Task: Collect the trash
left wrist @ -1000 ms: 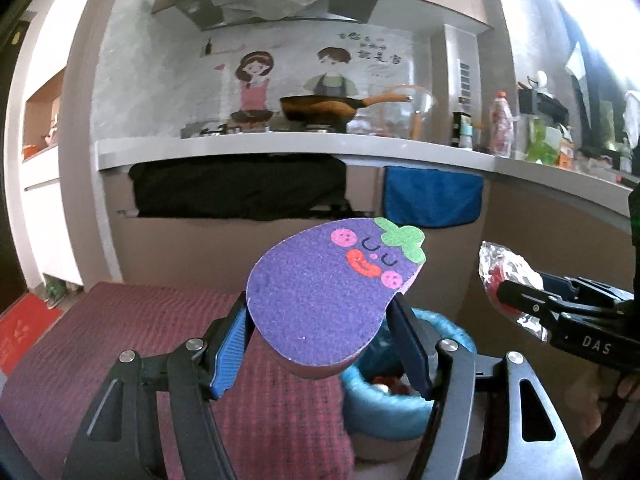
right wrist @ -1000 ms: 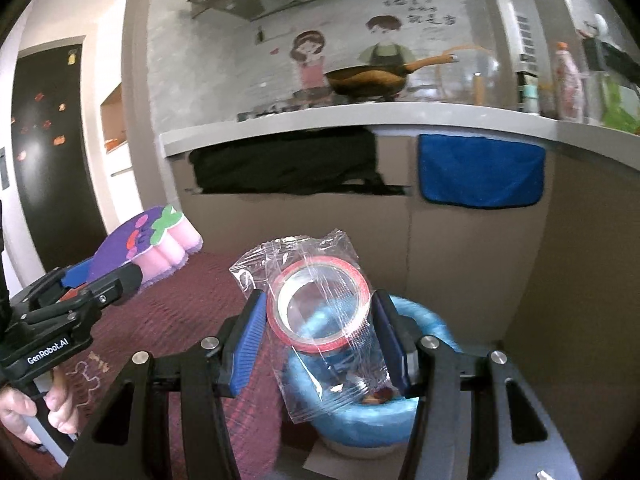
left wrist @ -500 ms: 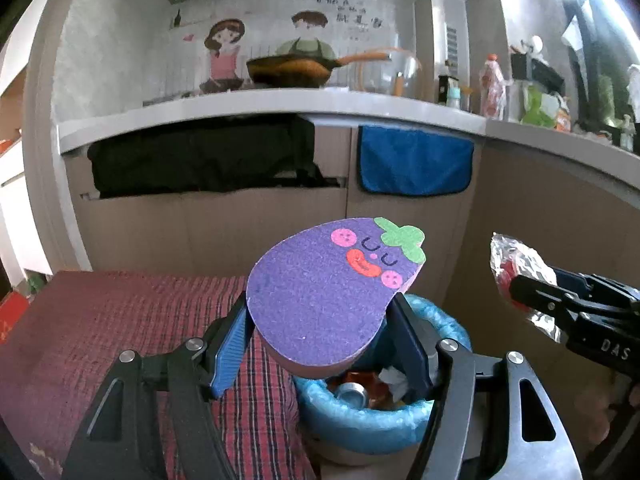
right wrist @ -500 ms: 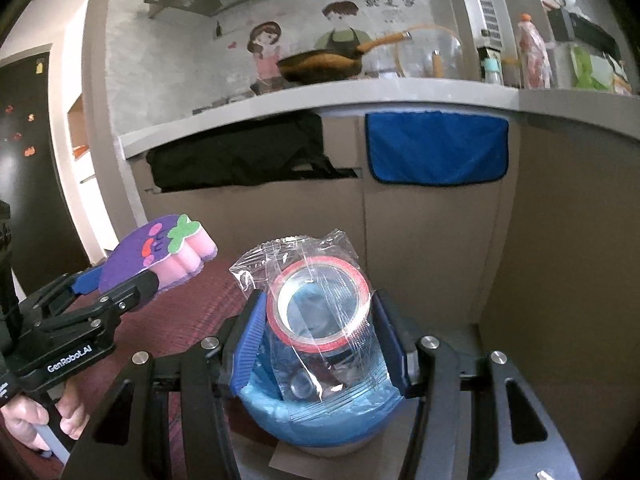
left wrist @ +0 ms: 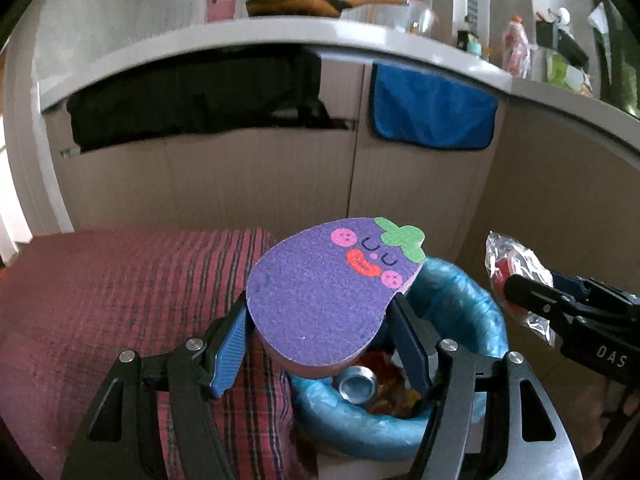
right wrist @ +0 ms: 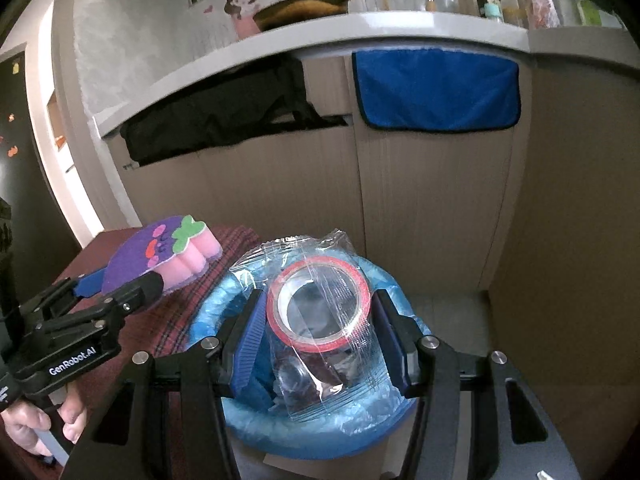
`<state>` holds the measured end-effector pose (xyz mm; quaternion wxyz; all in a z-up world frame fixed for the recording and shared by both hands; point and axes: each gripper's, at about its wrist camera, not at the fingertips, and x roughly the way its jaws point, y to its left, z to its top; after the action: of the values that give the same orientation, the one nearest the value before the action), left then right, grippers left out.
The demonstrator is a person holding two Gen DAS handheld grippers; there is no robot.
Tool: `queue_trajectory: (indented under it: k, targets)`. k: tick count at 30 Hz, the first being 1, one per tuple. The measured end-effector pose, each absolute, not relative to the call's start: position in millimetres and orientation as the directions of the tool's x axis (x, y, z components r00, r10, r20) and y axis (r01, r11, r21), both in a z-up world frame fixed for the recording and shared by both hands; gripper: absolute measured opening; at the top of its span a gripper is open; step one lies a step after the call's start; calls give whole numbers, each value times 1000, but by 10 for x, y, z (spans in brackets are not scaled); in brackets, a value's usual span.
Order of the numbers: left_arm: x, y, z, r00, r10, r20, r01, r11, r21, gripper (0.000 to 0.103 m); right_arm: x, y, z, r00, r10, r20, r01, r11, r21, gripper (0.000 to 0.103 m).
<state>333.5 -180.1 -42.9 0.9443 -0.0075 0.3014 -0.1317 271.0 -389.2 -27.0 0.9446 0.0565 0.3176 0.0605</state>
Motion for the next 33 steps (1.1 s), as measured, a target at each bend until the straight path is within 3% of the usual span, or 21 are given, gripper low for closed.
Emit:
queue_trajectory:
  k: [17,20,22,33]
  targets:
    - [3777,-1850,-747,691,-316,-650,270,947,-173,67,3162,-3972,-689,723,160,-672,-54,983,177,52]
    - [3809,-1840,-777,654,-339,-676,283,939,-198,68,3179,-3963,-713,719,140,-681,-42,986,159,58]
    - [3784,-1831,-760,666,-331,-669,278,942,-190,69,3169,-3951,-710,719,138,-681,-44,987,154,70]
    - [3689,-1786,-629,673,-346,-654,289,936,-199,69,2940,-3999,-516,759,97,-644,-17,992,129,71]
